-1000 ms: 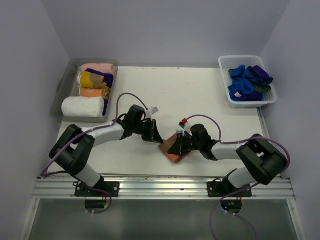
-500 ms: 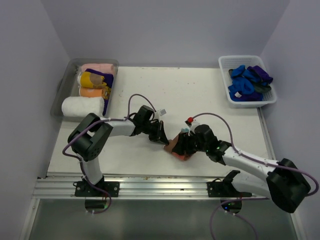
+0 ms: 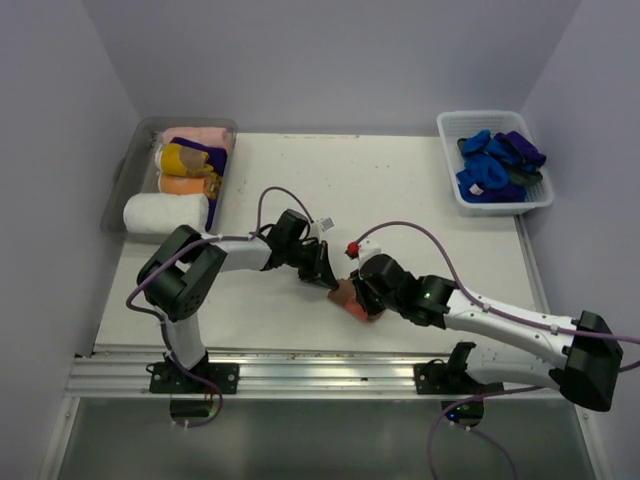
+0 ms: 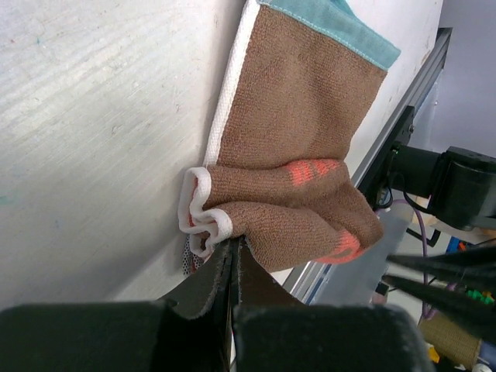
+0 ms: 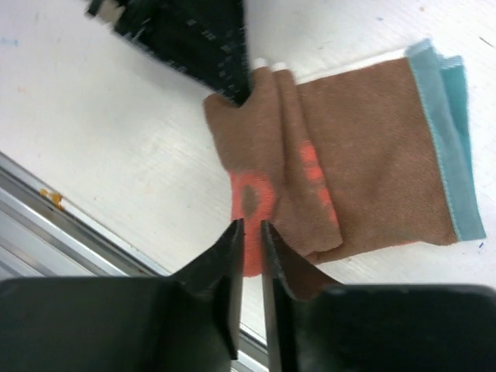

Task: Roll the towels
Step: Roll the towel

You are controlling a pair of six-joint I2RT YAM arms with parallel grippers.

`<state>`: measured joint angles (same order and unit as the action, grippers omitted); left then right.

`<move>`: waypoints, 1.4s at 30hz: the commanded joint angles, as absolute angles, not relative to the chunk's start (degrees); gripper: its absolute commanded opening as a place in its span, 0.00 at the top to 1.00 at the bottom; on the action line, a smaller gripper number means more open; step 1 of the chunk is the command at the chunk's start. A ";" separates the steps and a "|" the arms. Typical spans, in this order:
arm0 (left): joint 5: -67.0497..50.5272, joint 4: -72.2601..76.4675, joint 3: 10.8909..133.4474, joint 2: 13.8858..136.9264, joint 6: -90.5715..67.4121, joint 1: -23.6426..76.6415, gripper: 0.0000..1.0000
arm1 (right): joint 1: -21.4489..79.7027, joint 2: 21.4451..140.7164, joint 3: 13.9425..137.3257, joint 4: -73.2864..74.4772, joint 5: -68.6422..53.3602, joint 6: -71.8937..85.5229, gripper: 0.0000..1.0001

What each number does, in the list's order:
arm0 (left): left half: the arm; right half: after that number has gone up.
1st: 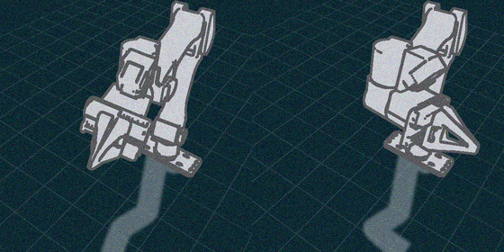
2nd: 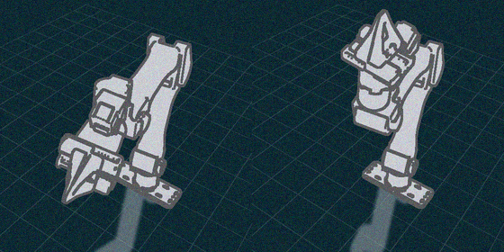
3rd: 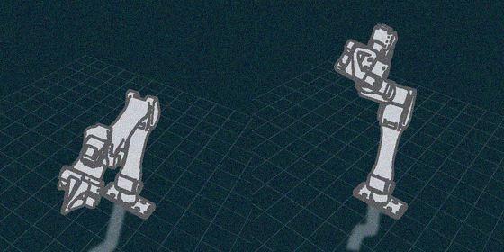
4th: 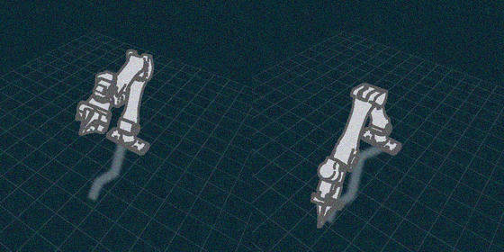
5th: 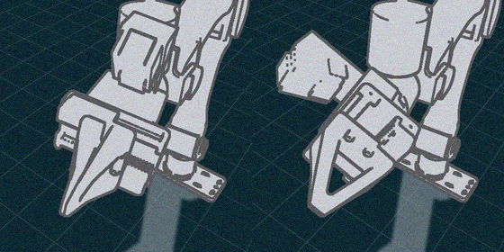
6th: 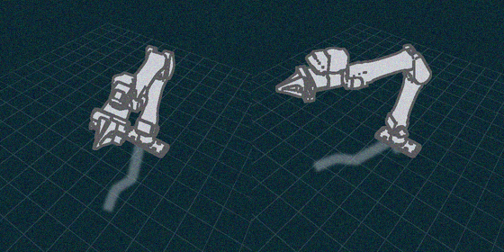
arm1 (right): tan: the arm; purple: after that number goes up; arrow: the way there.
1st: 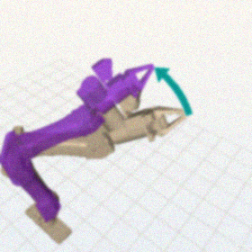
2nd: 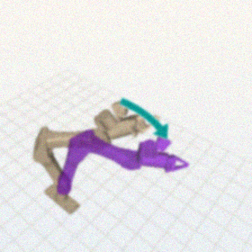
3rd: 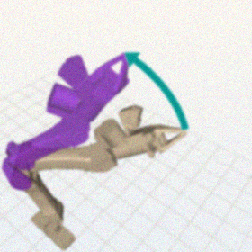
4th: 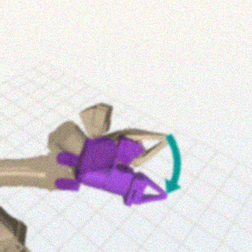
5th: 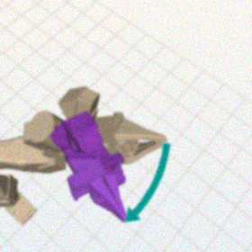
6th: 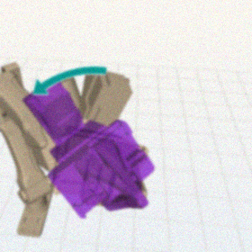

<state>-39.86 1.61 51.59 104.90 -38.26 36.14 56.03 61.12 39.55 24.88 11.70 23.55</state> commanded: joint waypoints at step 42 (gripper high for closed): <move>-37.35 -9.40 61.70 102.04 -32.70 34.81 1.00 | 60.91 68.02 47.90 32.33 24.78 21.54 0.37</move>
<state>-37.76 -8.93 59.81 106.24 -34.54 35.88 60.75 68.66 45.23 29.45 21.82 23.14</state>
